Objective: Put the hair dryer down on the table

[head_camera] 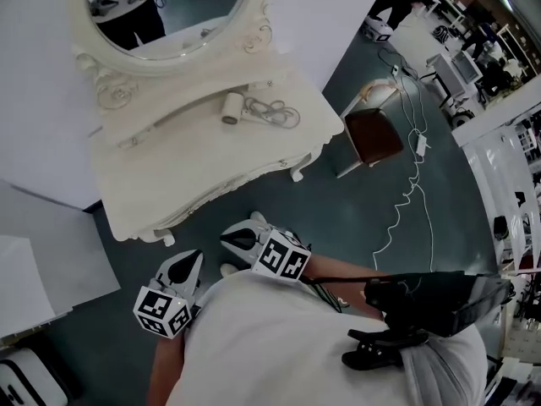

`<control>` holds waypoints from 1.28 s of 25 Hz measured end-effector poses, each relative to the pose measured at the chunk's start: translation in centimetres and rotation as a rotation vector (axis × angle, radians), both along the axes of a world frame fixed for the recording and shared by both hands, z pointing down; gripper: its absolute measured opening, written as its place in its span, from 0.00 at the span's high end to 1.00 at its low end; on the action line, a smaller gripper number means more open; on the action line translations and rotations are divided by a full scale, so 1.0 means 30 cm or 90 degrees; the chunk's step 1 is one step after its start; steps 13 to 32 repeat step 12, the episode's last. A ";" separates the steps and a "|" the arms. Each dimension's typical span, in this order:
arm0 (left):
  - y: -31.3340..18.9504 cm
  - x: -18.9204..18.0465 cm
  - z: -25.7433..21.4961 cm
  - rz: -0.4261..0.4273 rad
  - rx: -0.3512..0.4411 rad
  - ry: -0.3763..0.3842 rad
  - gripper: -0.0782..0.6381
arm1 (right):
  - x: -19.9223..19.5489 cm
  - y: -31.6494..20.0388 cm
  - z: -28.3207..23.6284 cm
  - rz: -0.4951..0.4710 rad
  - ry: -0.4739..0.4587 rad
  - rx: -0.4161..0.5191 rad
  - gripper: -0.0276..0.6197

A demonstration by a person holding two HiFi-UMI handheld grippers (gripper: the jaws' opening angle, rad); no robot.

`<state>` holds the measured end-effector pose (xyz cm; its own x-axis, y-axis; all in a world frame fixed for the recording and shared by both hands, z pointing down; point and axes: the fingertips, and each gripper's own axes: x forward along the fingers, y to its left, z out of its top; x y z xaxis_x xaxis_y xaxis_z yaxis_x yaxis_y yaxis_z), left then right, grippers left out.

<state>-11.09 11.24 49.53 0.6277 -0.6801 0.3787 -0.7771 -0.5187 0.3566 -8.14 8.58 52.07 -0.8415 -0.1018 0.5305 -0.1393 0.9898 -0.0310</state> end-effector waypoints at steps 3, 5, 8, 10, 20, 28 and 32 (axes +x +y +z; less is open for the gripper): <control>-0.004 0.000 0.006 -0.001 -0.001 -0.002 0.89 | 0.004 -0.005 0.011 0.000 0.004 0.000 0.96; -0.008 -0.002 0.006 0.000 -0.002 -0.003 0.89 | 0.004 -0.009 0.017 -0.001 0.007 -0.002 0.96; -0.012 0.003 0.001 0.004 -0.002 -0.003 0.89 | 0.012 -0.011 0.015 0.001 0.010 -0.003 0.96; -0.016 0.007 0.001 0.008 -0.002 -0.002 0.89 | 0.016 -0.014 0.013 0.004 0.012 0.000 0.96; -0.020 0.009 0.004 0.011 -0.002 0.000 0.89 | 0.018 -0.019 0.013 0.006 0.014 0.002 0.96; -0.020 0.009 0.004 0.011 -0.002 0.000 0.89 | 0.018 -0.019 0.013 0.006 0.014 0.002 0.96; -0.020 0.009 0.004 0.011 -0.002 0.000 0.89 | 0.018 -0.019 0.013 0.006 0.014 0.002 0.96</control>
